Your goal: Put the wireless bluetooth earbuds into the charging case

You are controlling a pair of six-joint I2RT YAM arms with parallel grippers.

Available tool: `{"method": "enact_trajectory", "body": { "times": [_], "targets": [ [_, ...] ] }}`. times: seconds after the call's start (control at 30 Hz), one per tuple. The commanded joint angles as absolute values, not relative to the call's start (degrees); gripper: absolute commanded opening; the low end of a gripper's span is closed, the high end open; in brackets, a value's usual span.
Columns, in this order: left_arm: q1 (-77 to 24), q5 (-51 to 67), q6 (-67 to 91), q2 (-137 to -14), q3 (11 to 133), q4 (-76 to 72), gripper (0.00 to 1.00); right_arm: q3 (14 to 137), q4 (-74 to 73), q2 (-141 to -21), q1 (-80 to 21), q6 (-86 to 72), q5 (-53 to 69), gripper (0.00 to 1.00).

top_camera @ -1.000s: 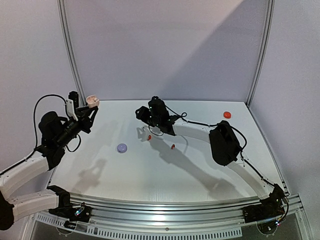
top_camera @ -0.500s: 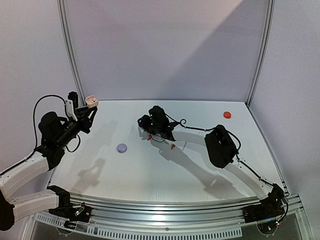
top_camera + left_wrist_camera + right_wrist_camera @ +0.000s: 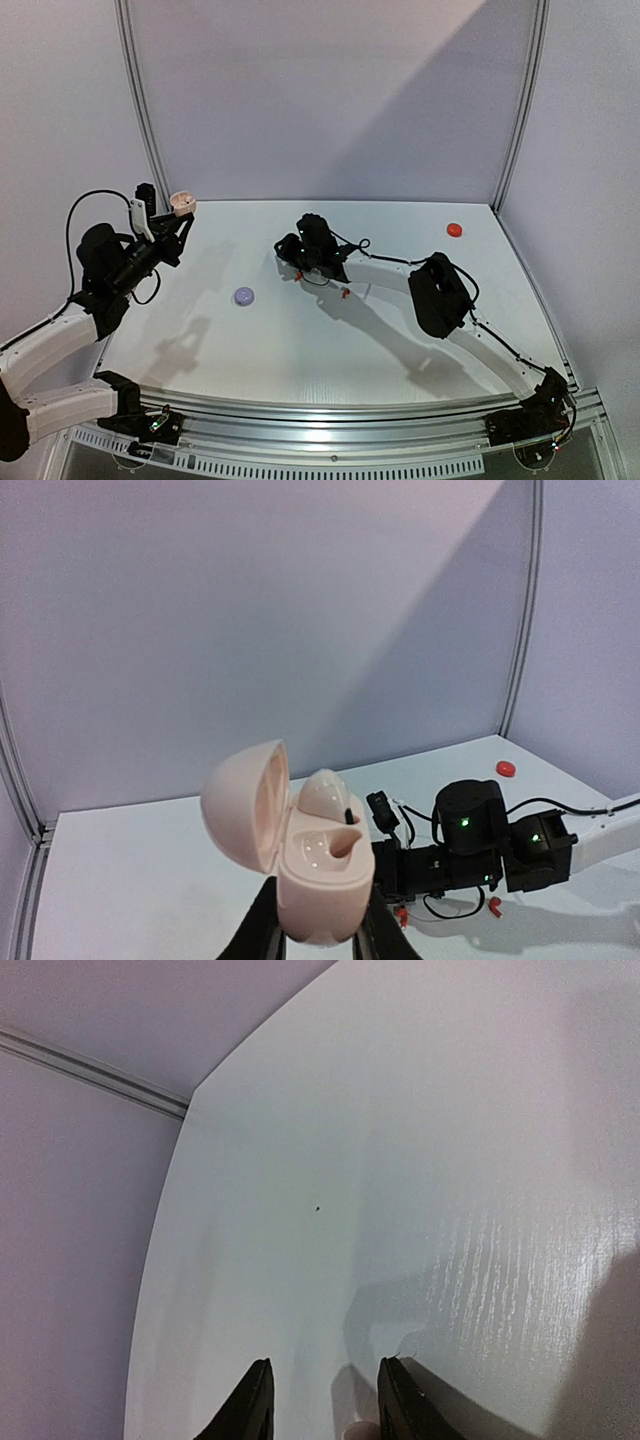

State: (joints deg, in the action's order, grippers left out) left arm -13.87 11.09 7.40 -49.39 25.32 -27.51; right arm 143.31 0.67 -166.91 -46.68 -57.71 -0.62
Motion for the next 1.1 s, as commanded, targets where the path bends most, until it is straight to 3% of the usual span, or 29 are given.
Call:
{"method": "enact_trajectory", "body": {
  "times": [0.0,0.43,1.07],
  "targets": [
    [-13.0,11.4,8.1,-49.7,24.3,-27.2,0.0,144.8,-2.5,-169.0,-46.3,-55.5,4.2,0.35],
    [-12.7,11.0,7.8,-49.3,23.9,-27.4,0.0,141.7,-8.0,-165.8,-47.9,-49.7,10.7,0.27],
    [-12.4,11.1,7.5,-47.7,23.8,-25.7,0.0,136.6,-21.3,-158.8,-52.8,-31.9,4.8,0.19]
  ]
}}
